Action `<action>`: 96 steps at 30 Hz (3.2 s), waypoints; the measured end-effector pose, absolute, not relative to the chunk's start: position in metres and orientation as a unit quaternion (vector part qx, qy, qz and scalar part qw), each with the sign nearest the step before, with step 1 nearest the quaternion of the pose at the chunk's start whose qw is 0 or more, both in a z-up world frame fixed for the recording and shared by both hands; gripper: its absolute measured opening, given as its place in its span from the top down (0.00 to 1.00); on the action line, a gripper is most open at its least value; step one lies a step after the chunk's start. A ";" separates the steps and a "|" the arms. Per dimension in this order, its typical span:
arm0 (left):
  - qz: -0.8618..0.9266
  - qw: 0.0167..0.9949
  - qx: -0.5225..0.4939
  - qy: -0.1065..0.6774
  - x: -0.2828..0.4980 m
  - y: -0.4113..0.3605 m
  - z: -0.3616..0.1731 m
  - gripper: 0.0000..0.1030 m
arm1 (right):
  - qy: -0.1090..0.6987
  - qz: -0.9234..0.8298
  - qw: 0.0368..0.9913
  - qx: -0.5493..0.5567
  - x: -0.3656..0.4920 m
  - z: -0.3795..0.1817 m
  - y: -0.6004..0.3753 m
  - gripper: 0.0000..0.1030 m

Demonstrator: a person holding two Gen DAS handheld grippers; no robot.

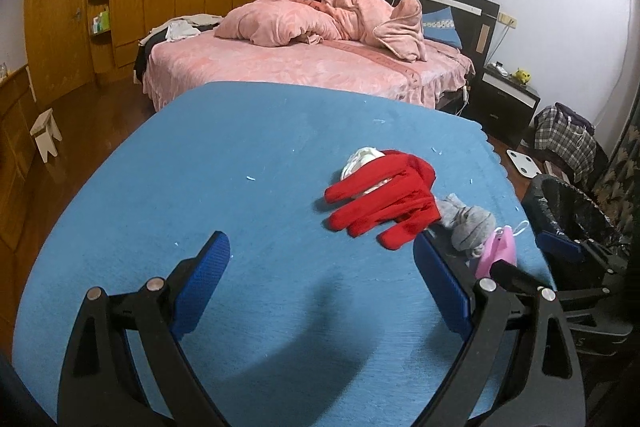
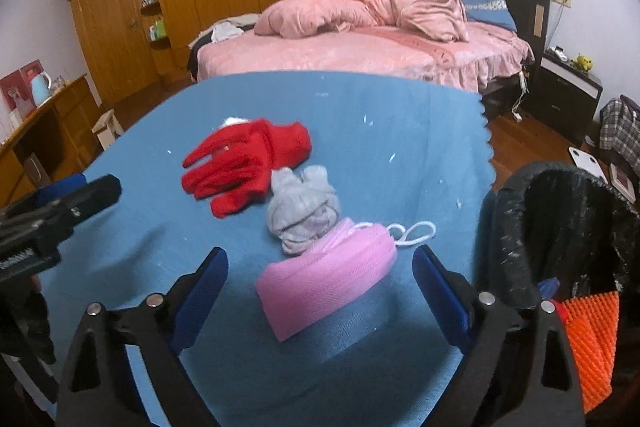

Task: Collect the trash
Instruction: 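Move both tools back over the gloves, sock and pink case on the mat, then grasp the pink case with the right tool, then grasp the grey sock with the left tool while the right tool holds the pink case, then carry the grey sock and pink case in both tools over the bin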

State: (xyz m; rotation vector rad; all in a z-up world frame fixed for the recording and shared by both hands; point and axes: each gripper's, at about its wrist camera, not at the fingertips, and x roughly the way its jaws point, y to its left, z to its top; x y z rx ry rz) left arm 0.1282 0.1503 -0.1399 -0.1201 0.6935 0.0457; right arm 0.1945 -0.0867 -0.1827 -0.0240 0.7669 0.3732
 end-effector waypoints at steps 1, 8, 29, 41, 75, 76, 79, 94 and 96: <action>0.023 0.938 -0.058 0.341 0.129 0.150 -0.141 0.12 | 0.376 0.181 0.909 -0.011 0.196 -0.185 -0.087 0.13; 0.022 0.935 -0.062 0.349 0.134 0.151 -0.148 0.12 | 0.405 0.188 0.894 -0.015 0.205 -0.197 -0.083 0.29; -0.002 0.936 -0.055 0.348 0.140 0.126 -0.146 0.12 | 0.393 0.201 0.897 -0.001 0.202 -0.173 -0.100 0.76; -0.075 0.936 -0.039 0.343 0.173 0.055 -0.144 0.24 | 0.349 0.144 0.926 0.011 0.214 -0.138 -0.155 0.76; -0.088 0.932 -0.009 0.352 0.188 0.003 -0.138 0.70 | 0.327 0.114 0.937 0.041 0.206 -0.124 -0.203 0.76; -0.091 0.933 -0.009 0.348 0.184 0.002 -0.132 0.70 | 0.325 0.113 0.938 0.042 0.204 -0.122 -0.205 0.76; -0.097 0.936 -0.007 0.339 0.176 -0.004 -0.119 0.70 | 0.319 0.109 0.940 0.044 0.199 -0.114 -0.211 0.76; -0.153 0.942 -0.005 0.300 0.157 -0.050 -0.071 0.70 | 0.287 0.080 0.953 0.047 0.168 -0.076 -0.252 0.76; -0.164 0.941 -0.001 0.297 0.155 -0.061 -0.068 0.70 | 0.284 0.072 0.955 0.049 0.164 -0.074 -0.261 0.76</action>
